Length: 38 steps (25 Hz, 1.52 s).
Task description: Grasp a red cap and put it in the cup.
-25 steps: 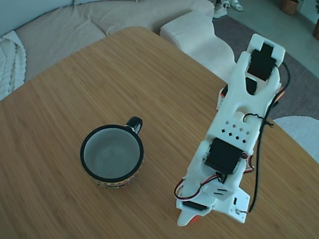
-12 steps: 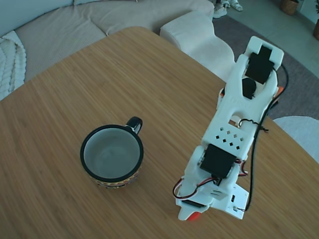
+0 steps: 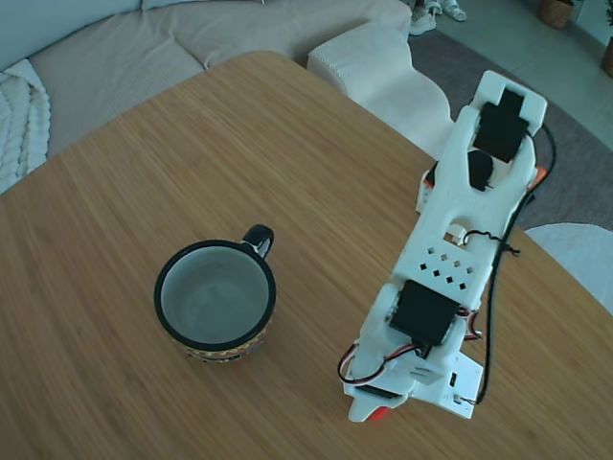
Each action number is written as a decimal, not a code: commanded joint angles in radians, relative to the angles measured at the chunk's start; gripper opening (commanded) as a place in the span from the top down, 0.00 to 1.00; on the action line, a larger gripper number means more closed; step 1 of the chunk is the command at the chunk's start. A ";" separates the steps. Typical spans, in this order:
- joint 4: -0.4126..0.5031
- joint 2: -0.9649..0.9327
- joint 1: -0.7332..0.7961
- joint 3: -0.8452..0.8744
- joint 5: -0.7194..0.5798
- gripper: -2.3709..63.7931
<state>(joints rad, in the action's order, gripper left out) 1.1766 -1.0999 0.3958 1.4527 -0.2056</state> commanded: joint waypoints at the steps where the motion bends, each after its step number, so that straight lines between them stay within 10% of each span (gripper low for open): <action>1: 0.002 -0.078 0.021 -0.020 0.009 0.46; 38: 0.201 0.091 -0.060 -0.408 0.002 0.46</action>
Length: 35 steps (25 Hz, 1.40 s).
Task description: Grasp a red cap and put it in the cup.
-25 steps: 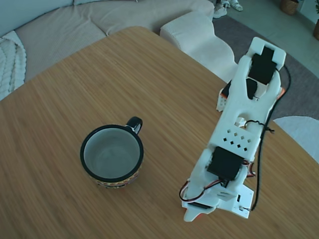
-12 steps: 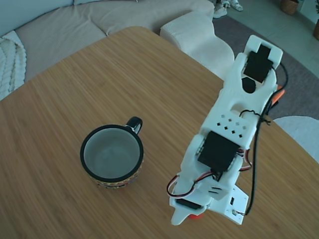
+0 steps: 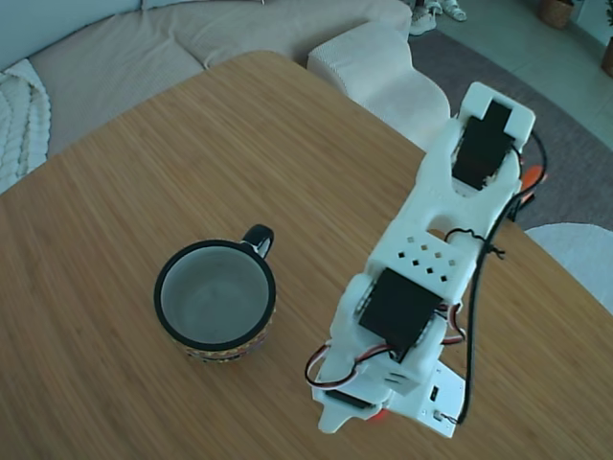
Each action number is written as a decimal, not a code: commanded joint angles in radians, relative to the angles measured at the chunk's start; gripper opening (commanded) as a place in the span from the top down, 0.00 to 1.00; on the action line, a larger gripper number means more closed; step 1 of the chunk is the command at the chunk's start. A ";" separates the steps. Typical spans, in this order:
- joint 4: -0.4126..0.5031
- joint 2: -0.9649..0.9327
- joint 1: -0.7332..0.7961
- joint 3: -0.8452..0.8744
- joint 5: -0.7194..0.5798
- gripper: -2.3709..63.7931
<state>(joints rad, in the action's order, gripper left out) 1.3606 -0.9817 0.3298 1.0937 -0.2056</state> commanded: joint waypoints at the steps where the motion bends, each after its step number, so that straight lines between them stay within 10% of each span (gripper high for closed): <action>1: 0.023 -0.028 0.008 -0.046 0.000 0.46; 35: -0.051 -0.031 0.117 0.172 -0.011 0.46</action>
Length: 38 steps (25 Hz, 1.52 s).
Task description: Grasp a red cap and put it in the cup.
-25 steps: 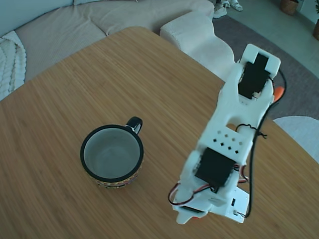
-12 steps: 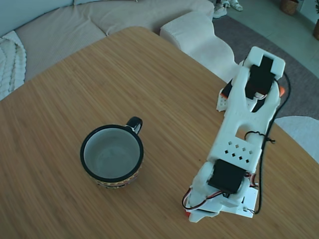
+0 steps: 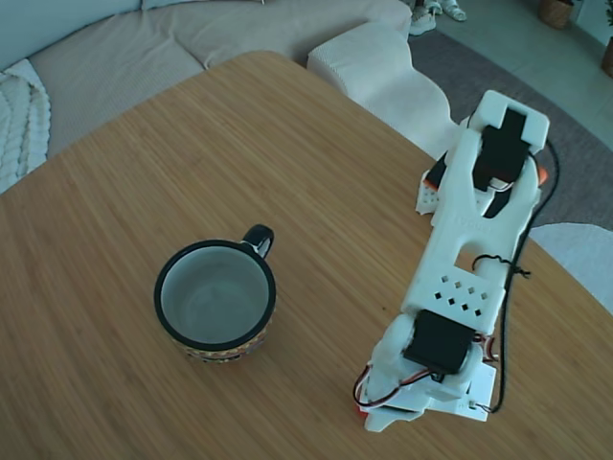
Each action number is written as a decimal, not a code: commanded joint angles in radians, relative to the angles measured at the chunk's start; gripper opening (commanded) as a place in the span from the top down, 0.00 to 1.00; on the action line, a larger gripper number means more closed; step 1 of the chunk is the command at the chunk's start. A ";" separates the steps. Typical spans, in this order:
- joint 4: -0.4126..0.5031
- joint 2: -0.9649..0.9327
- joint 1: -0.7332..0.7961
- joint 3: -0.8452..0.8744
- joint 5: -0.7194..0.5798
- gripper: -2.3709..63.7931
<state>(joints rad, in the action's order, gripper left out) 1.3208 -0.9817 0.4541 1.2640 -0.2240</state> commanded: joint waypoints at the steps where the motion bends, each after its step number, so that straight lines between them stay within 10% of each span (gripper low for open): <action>1: -0.025 -0.031 -0.008 0.014 0.008 0.47; 7: -0.037 -0.031 -0.011 0.020 0.008 0.51; 12: -0.038 -0.031 -0.012 0.012 0.015 0.86; 26: -0.020 -0.161 -0.074 0.029 0.061 0.88; 38: 0.206 -0.419 -0.227 -0.135 0.054 0.87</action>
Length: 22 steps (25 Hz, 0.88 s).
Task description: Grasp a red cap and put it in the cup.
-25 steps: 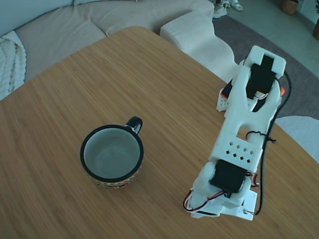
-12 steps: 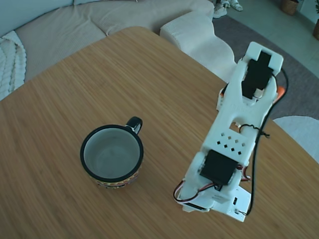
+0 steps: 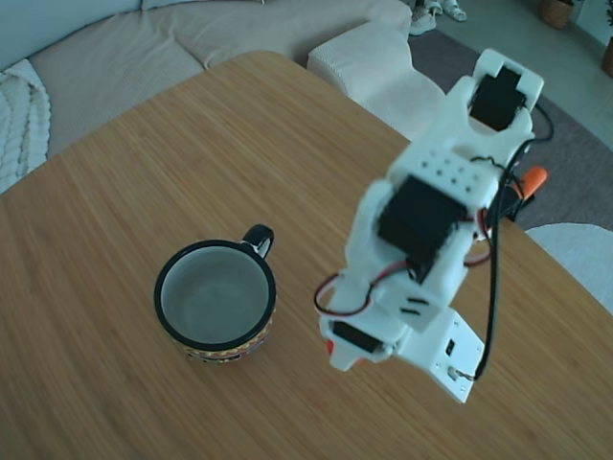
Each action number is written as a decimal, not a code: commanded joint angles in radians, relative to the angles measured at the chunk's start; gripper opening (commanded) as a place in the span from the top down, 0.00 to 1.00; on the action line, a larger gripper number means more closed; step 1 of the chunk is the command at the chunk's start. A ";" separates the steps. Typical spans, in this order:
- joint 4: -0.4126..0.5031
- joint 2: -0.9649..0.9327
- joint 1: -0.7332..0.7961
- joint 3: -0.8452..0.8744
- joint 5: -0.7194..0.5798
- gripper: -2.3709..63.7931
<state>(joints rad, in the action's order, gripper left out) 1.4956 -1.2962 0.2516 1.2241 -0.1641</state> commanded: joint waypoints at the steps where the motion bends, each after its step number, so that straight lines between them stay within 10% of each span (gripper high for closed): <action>1: 0.054 -0.123 -0.044 -0.124 -0.006 0.87; 9: 0.212 -0.210 -0.189 -0.318 -0.028 0.87; 22: 0.209 -0.190 -0.423 -0.270 -0.031 0.87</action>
<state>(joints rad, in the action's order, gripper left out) 1.6444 -1.4404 -0.1657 0.9557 -0.1871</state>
